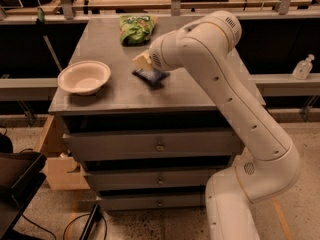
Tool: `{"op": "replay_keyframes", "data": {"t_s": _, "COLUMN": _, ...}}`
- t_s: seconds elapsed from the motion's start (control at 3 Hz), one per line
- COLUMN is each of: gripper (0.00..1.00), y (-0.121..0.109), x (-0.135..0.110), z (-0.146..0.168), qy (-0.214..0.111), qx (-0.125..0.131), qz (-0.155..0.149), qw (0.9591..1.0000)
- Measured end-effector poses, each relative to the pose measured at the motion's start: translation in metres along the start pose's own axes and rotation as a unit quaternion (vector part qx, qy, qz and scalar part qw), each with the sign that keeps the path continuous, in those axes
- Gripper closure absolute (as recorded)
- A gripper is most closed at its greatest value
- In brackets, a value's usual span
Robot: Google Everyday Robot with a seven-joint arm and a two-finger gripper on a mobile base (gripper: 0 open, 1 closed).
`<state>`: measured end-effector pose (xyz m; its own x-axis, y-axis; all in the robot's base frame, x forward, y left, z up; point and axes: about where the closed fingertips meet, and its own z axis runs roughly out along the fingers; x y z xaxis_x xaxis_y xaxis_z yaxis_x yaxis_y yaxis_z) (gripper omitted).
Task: Move rxbar blueberry near paper bowl
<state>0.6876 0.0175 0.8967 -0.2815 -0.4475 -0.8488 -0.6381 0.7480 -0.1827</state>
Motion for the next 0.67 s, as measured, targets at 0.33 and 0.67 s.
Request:
{"op": "replay_keyframes", "data": {"t_s": 0.33, "gripper": 0.0, "y": 0.0009, "x": 0.0008, "z": 0.0027, "qy": 0.001, "qx": -0.001, "qz": 0.0, "qw": 1.0}}
{"op": "replay_keyframes", "data": {"t_s": 0.67, "gripper": 0.0, "y": 0.0009, "x": 0.0008, "z": 0.0027, "qy": 0.001, "qx": -0.001, "qz": 0.0, "qw": 1.0}}
